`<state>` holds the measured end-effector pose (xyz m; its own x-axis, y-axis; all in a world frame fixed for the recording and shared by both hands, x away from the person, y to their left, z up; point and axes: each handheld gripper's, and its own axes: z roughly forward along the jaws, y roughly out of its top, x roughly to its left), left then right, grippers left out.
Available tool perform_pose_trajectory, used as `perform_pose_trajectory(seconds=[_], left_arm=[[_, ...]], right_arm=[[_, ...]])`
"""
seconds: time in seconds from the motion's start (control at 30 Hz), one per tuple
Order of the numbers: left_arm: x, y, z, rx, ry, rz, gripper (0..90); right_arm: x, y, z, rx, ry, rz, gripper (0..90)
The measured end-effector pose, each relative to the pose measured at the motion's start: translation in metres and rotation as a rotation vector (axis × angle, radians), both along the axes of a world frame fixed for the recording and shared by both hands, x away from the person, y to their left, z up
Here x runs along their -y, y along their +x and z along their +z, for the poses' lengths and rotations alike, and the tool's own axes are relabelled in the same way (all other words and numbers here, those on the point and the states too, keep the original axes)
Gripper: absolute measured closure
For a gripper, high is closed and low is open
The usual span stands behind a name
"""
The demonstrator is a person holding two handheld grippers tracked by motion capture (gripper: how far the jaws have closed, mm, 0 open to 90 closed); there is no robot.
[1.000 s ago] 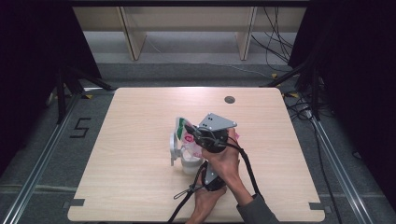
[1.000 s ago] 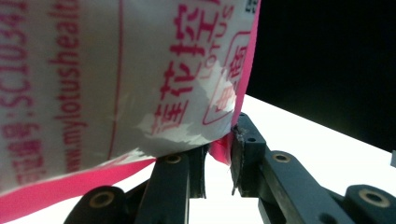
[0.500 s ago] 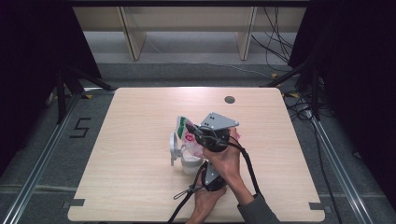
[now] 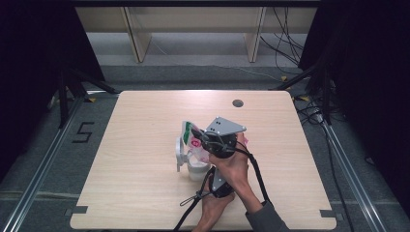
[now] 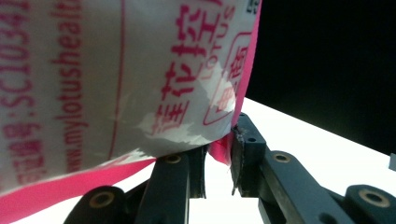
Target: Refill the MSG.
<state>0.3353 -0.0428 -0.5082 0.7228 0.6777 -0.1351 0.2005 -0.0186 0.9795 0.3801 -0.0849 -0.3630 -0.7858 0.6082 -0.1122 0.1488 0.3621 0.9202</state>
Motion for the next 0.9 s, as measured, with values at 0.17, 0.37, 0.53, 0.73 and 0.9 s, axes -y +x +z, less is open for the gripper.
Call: perform_pose_trajectory(seconds=[0.17, 0.37, 0.53, 0.73, 0.9], left_arm=[[-0.0003, -0.0005, 0.0004, 0.004, 0.001, -0.001, 76.9], [-0.0004, -0.0001, 0.0001, 0.001, -0.001, 0.002, 76.9], [0.0005, -0.0003, -0.0003, 0.002, -0.002, 0.0, 76.9], [-0.0009, -0.0003, -0.0007, 0.002, 0.013, -0.007, 76.8], [-0.0005, 0.0001, -0.0016, -0.011, -0.011, 0.0, 76.5]], right_arm=[[0.001, 0.0013, 0.0, 0.016, 0.012, 0.0, 90.0], [-0.0001, 0.0014, -0.0009, 0.028, 0.002, -0.01, 90.0], [-0.0003, -0.0004, -0.0005, -0.003, 0.005, -0.005, 90.0], [0.0031, 0.0013, 0.0008, 0.017, 0.014, -0.006, 90.0], [0.0038, 0.0021, -0.0004, 0.008, 0.03, -0.015, 90.0]])
